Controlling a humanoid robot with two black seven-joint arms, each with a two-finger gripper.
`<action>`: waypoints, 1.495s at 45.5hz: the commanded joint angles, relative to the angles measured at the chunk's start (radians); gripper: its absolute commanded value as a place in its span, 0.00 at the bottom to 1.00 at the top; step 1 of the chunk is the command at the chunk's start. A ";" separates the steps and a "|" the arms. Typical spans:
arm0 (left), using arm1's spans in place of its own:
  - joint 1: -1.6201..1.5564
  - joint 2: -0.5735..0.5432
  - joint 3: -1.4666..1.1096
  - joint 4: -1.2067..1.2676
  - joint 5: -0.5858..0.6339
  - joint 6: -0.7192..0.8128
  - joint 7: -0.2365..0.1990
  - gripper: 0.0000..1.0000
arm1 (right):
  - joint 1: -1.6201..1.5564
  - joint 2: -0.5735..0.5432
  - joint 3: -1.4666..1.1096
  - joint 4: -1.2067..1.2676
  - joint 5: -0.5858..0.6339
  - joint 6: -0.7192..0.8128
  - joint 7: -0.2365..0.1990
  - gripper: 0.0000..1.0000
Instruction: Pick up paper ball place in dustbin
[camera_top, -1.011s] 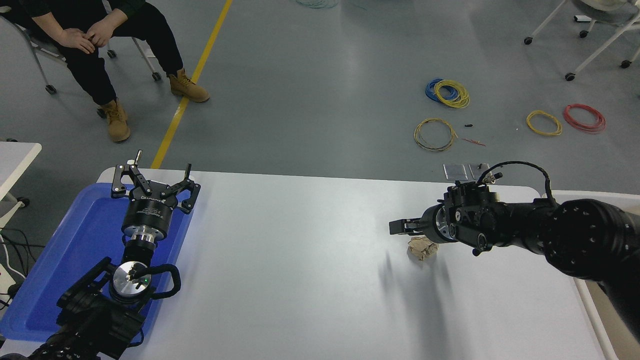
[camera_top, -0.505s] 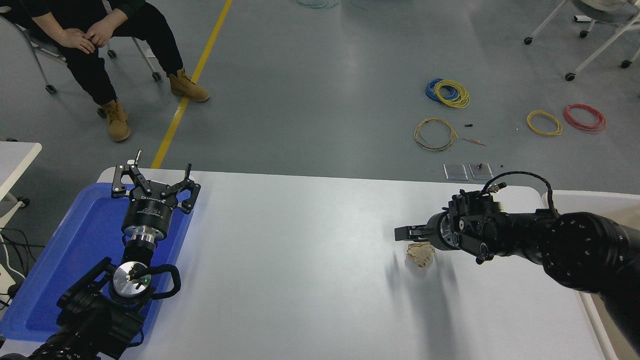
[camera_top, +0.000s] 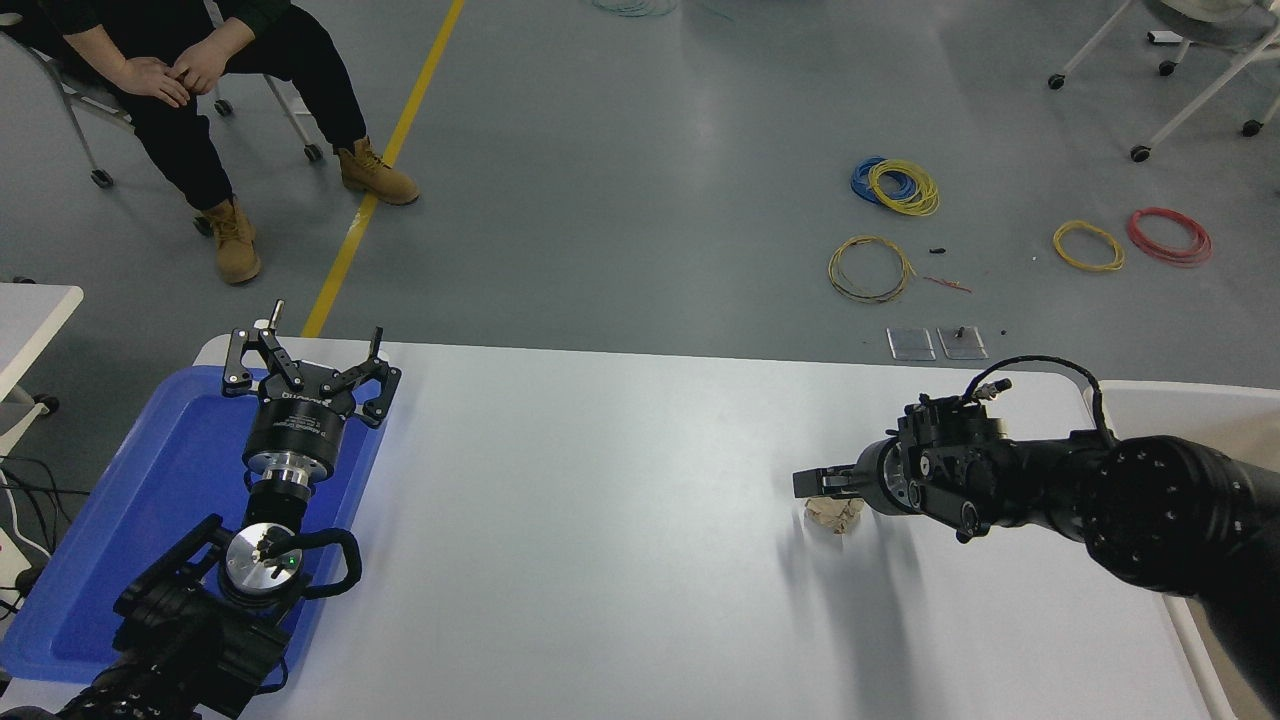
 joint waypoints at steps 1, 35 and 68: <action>0.000 0.000 0.000 -0.001 0.000 0.000 0.000 1.00 | -0.005 0.009 0.003 0.007 -0.020 0.000 0.003 0.79; 0.000 0.000 0.000 -0.001 0.000 0.000 0.000 1.00 | 0.222 -0.117 -0.009 0.257 -0.040 0.018 0.025 0.00; 0.000 0.000 0.000 0.000 -0.001 0.000 0.000 1.00 | 0.739 -0.356 -0.104 0.600 -0.029 0.147 0.025 0.00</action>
